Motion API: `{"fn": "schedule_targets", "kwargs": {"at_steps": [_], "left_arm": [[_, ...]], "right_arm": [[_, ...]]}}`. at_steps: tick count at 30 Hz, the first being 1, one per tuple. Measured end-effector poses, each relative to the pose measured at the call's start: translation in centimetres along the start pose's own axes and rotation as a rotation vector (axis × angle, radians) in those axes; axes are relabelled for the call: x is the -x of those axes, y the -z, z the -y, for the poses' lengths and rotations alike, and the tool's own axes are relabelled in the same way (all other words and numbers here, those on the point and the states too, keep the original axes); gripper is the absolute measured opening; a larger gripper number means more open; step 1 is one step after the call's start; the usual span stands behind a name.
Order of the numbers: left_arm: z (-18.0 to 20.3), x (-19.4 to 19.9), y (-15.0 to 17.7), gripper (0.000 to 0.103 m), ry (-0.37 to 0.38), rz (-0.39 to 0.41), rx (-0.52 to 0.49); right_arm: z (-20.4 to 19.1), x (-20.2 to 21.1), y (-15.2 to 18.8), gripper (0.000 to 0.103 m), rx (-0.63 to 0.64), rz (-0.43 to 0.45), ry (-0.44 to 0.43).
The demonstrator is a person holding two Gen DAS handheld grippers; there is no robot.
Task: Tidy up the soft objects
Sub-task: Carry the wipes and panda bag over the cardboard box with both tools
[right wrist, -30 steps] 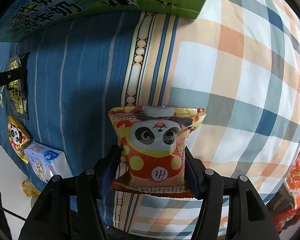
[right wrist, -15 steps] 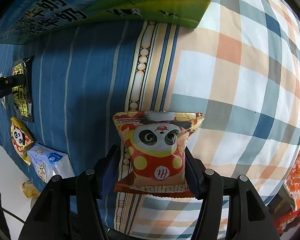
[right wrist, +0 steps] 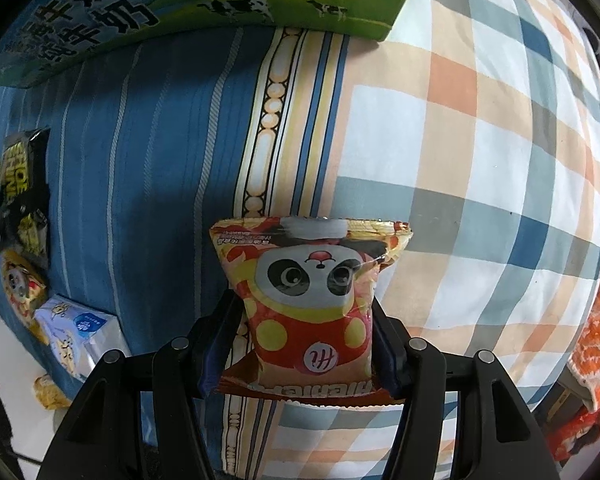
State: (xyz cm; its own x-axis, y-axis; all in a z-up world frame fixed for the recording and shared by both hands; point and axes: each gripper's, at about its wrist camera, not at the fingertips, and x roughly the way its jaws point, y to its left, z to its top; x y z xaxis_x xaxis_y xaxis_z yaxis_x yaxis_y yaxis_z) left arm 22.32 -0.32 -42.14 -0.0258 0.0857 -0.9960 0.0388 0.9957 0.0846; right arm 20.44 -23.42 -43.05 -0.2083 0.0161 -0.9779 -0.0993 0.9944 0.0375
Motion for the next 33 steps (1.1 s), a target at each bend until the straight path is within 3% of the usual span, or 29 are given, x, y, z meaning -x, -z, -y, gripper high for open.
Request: {"fn": "schedule_targets", "kwargs": {"at_steps": [6,10,17,22,28,33], "left_arm": [[3.6,0.4,1.9,0.055,-0.015,0.021,-0.017],[5.2,2.4,2.4,0.055,-0.008,0.066,-0.022],[8.0,9.0,3.5,0.055,0.038,0.197,-0.048],[9.6,15.4,4.0,0.055,0.113,0.296,-0.055],[5.2,24.1,1.6,0.055,0.215,0.398,-0.047],[1.2,26.6,-3.2,0.055,0.248,0.404,-0.041]], "right_arm": [[-2.1,-0.1,1.4,0.044,0.028,0.04,0.08],[-2.6,0.4,2.1,0.041,0.008,0.065,0.089],[-3.5,3.1,4.4,0.041,-0.039,0.152,0.028],[-4.7,7.6,6.2,0.04,-0.051,0.25,-0.031],[-5.5,15.3,6.7,0.04,-0.052,0.385,-0.115],[-5.1,22.1,3.4,0.04,-0.042,0.469,-0.181]]}}
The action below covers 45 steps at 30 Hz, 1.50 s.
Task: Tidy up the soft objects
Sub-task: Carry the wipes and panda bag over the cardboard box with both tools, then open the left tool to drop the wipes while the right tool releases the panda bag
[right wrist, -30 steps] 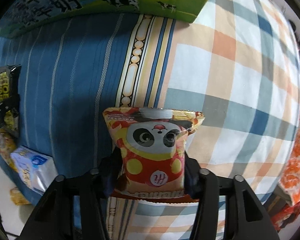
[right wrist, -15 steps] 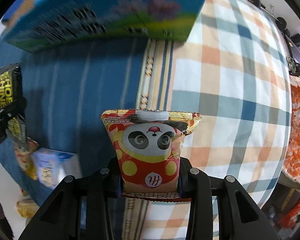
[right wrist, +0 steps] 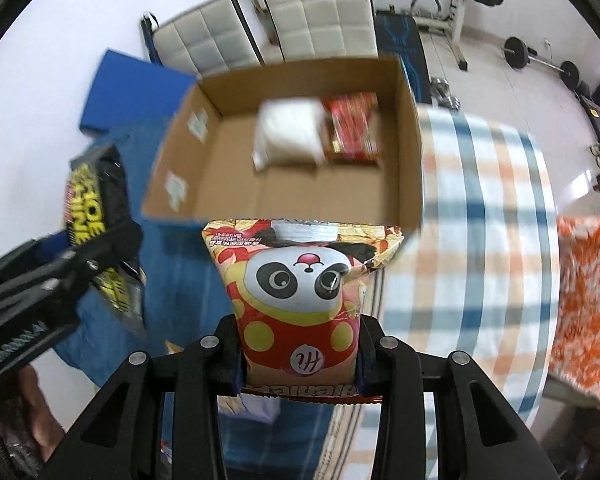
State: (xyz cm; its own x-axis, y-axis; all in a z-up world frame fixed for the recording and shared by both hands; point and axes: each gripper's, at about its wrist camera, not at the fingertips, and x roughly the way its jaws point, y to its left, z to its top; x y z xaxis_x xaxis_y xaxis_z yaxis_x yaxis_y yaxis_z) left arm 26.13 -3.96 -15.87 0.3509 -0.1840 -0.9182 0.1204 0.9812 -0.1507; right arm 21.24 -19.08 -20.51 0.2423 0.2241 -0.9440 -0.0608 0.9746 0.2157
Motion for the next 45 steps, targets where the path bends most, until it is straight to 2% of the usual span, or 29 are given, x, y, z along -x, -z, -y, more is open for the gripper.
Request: {"fn": "schedule_targets", "kwargs": {"at_steps": [4,7,12,17,19,24,35,36,37,38,39,42,43,44,45], "left_arm": [[-2.9,-2.1,-5.0,0.055,0.003,-0.046,0.01],[-5.5,-5.7,-8.5,0.055,0.003,-0.117,0.046],[-8.7,-12.7,-11.4,0.055,-0.024,-0.244,0.085],[-10.6,-19.4,-12.9,0.055,-0.051,-0.349,0.092],[-11.1,-21.3,-13.3,0.055,-0.052,-0.38,0.094],[-11.0,-24.4,-14.2,0.055,-0.108,-0.419,0.04],[-10.7,-26.2,-15.1,0.058,-0.163,-0.462,-0.017],[-10.6,-26.1,-15.2,0.058,-0.171,-0.458,-0.023],[-10.5,-25.9,-15.3,0.058,-0.168,-0.457,-0.02],[-10.6,-25.5,-15.5,0.062,-0.159,-0.452,-0.007],[-10.8,-25.0,-15.6,0.063,-0.151,-0.44,0.012],[-11.1,-23.1,-16.0,0.064,-0.125,-0.4,0.05],[-11.2,-22.2,-16.0,0.064,-0.115,-0.38,0.059],[-11.3,-21.3,-15.9,0.067,-0.103,-0.359,0.065],[-11.3,-20.5,-15.6,0.075,-0.097,-0.342,0.069]], "right_arm": [[-0.6,0.6,-5.1,0.04,-0.01,0.016,-0.011],[-0.1,-1.1,-9.1,0.04,-0.03,-0.01,0.003],[1.7,-9.0,-13.8,0.04,-0.103,-0.126,0.048],[3.0,-16.4,-14.6,0.04,-0.144,-0.25,0.119],[2.9,-18.1,-14.7,0.04,-0.144,-0.279,0.143],[2.6,-20.7,-15.1,0.041,-0.117,-0.315,0.207],[2.5,-23.4,-13.8,0.043,-0.102,-0.387,0.245],[2.8,-24.0,-14.3,0.052,-0.104,-0.392,0.241],[2.9,-24.1,-14.3,0.067,-0.103,-0.401,0.24],[3.1,-24.1,-14.4,0.073,-0.102,-0.404,0.24],[3.2,-24.1,-14.5,0.077,-0.1,-0.403,0.237],[3.1,-22.9,-14.8,0.077,-0.099,-0.382,0.227],[3.0,-22.6,-14.9,0.081,-0.097,-0.374,0.227],[2.8,-22.1,-15.0,0.084,-0.094,-0.361,0.222],[2.7,-21.7,-15.2,0.089,-0.094,-0.354,0.217]]}}
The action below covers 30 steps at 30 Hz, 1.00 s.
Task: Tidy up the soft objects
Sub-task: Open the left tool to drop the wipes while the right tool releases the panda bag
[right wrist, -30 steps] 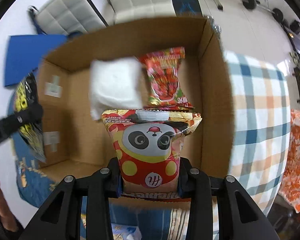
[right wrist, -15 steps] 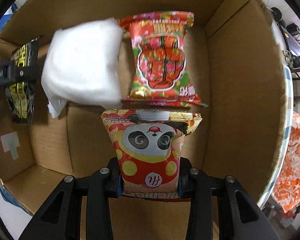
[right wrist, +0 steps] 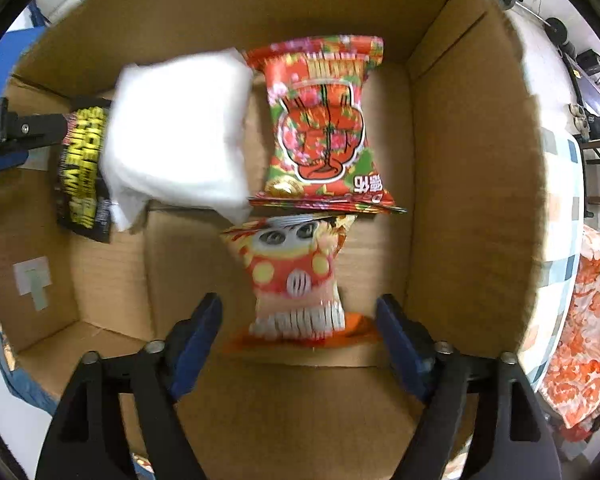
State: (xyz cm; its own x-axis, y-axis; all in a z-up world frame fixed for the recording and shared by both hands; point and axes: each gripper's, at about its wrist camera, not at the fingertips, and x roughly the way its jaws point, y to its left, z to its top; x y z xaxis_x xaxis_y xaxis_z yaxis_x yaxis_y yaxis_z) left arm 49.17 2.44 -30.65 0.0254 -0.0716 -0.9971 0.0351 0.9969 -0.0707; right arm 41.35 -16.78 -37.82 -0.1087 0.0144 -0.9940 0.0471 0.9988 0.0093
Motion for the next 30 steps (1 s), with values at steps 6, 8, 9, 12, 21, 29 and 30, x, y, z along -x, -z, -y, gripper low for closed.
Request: {"fn": "schedule_targets", "kwargs": {"at_steps": [6,8,9,12,21,29,30], "left_arm": [[-0.5,4.2,4.0,0.099,0.005,0.103,-0.008],[-0.4,5.6,5.7,0.099,0.0,0.138,-0.009],[-0.3,6.3,6.6,0.099,0.001,0.16,-0.007],[-0.3,8.3,9.3,0.099,-0.011,0.22,0.002],[0.2,13.5,16.0,0.099,-0.064,0.372,0.014],[1.2,17.3,20.5,0.099,-0.084,0.46,-0.012],[1.3,17.7,21.0,0.099,-0.087,0.47,-0.015]], "right_arm": [[0.6,3.9,1.8,0.103,-0.001,0.088,-0.047],[0.4,5.1,2.6,0.103,0.003,0.125,-0.045],[0.4,6.0,3.2,0.103,0.005,0.146,-0.048],[0.6,8.0,4.5,0.103,0.008,0.191,-0.051],[1.3,14.3,10.4,0.103,0.012,0.341,-0.035],[2.3,18.2,15.7,0.103,0.001,0.433,-0.029],[2.4,18.7,16.2,0.103,0.0,0.443,-0.035]]}}
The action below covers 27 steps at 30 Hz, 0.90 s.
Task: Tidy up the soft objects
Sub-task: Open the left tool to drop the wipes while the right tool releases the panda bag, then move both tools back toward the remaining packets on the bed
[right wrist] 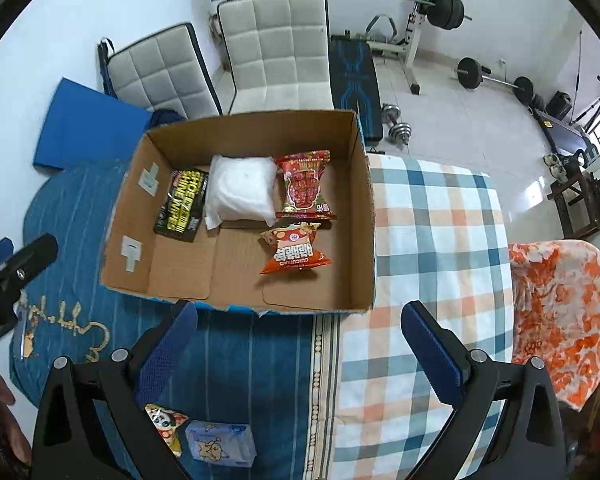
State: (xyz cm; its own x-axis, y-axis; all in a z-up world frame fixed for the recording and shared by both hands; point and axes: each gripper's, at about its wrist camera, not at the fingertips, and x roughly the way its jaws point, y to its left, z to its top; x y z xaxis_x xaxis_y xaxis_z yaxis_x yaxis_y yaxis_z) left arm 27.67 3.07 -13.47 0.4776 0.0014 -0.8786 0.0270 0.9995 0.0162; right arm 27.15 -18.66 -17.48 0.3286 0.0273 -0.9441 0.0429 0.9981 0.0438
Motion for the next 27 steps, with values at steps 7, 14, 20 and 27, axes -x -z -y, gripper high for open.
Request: {"fn": "schedule_targets", "kwargs": {"at_steps": [7,14,20,27], "left_arm": [[0.3,3.5,1.3,0.099,-0.006,0.067,-0.017],[-0.1,4.7,2.6,0.099,0.006,0.068,-0.012],[-2.8,2.5,7.7,0.099,-0.067,-0.045,0.021],[-7.0,-3.9,16.3,0.099,-0.138,-0.302,0.096]], "right_arm": [[0.0,4.2,1.7,0.103,-0.006,0.078,-0.018],[-0.4,6.7,3.1,0.103,-0.01,0.11,-0.034],[-1.7,2.4,7.8,0.103,0.007,-0.109,-0.147],[-4.3,-8.4,15.7,0.103,0.045,-0.424,-0.177]]}}
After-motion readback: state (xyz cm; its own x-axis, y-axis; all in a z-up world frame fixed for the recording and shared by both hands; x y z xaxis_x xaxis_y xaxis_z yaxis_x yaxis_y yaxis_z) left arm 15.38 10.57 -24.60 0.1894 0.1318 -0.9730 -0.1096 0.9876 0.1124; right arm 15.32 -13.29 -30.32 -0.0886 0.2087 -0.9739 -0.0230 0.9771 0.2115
